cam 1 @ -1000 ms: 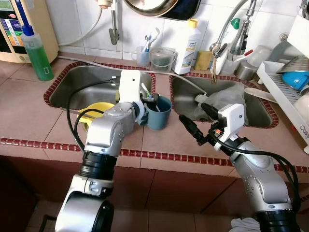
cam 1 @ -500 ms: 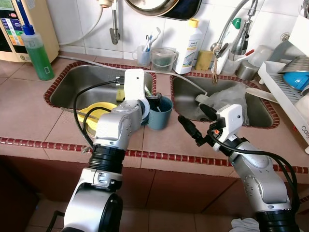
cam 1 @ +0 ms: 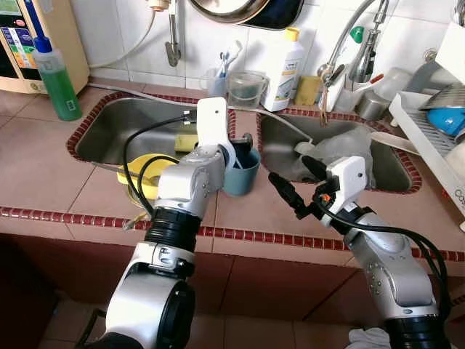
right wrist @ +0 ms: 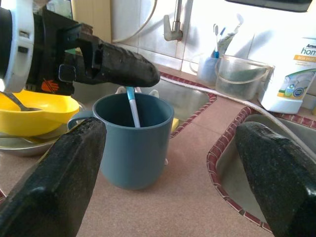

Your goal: Kitchen organization

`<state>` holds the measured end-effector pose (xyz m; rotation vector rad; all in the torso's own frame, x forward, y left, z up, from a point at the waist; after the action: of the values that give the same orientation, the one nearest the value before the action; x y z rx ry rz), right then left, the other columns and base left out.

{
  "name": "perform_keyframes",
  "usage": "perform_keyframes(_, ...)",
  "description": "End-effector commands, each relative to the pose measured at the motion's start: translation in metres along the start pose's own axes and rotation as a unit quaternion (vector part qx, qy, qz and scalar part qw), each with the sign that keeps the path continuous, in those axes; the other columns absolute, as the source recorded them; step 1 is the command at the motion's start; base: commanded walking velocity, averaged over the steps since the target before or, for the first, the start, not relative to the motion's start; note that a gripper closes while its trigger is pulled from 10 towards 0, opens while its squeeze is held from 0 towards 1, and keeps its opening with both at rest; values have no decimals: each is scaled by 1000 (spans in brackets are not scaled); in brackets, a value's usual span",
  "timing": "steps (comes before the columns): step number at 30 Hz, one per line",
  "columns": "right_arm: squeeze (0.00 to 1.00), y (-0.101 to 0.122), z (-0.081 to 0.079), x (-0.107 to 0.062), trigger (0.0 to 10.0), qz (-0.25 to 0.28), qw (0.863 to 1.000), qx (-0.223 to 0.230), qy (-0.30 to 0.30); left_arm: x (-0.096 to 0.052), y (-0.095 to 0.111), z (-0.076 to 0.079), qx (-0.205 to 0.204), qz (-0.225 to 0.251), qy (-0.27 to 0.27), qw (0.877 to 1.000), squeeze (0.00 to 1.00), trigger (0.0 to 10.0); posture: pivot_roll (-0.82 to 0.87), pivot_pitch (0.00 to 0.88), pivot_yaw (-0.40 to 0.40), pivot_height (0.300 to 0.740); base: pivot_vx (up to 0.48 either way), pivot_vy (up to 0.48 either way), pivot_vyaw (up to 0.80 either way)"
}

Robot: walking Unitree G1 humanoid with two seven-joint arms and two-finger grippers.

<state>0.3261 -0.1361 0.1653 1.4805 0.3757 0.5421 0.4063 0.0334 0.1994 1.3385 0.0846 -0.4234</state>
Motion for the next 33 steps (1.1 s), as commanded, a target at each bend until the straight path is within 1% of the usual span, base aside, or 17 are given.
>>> perform_keyframes(1,0,7,0,0,10000,8,1000,-9,-1,0,11,11,8,16,-8,1000,0,10000,64,0,-51,740,0,0,0)
perform_keyframes(5,0,8,0,-1,10000,9,1000,-10,-4,3,11,14,11,18,-4,1000,0,10000,57,0,-47,740,0,0,0)
perform_keyframes(19,0,9,-3,-7,10000,8,1000,-7,3,9,9,15,14,18,18,1000,0,10000,40,0,-42,740,0,0,0)
perform_keyframes(23,0,9,-3,-8,10000,6,1000,-8,0,12,5,16,14,15,24,1000,0,10000,34,0,-42,740,0,0,0)
perform_keyframes(26,0,9,-2,-8,10000,5,1000,-9,-3,13,2,15,9,12,30,999,0,10000,30,0,-40,740,0,0,0)
perform_keyframes(28,0,9,-2,-9,10000,4,1000,-10,-4,13,2,16,-4,19,31,999,0,10000,26,0,-38,740,0,0,0)
perform_keyframes(29,0,9,-2,-9,10000,4,1000,-10,-4,13,2,16,-4,19,31,999,0,10000,26,0,-38,740,0,0,0)
perform_keyframes(30,0,9,-2,-9,10000,4,1000,-10,-5,14,2,17,-18,26,26,999,0,8392,24,0,-37,740,0,0,0)
perform_keyframes(31,0,9,-2,-9,10000,3,1000,-10,-6,14,3,17,-21,29,25,999,0,8392,24,0,-37,740,0,0,0)
perform_keyframes(32,0,9,-3,-10,10000,3,1000,-10,-6,14,3,18,-28,33,18,999,0,3216,22,0,-35,740,0,0,0)
perform_keyframes(33,0,8,-3,-10,10000,3,1000,-10,-6,14,3,19,-33,35,13,999,0,3216,22,0,-35,740,0,0,0)
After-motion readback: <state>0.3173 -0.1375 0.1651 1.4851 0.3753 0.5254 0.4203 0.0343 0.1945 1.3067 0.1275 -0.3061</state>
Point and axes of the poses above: a point about 5 cm out from each wrist's last joint towards the gripper, its own x axis pointing out of the wrist towards the gripper, its own y axis along the axis of the wrist's last joint, z = x × y, the point moved 3 cm from there along x, pointing out of the wrist towards the gripper, and after that the axes turned 2 degrees about -x, right-handed, at the moved point
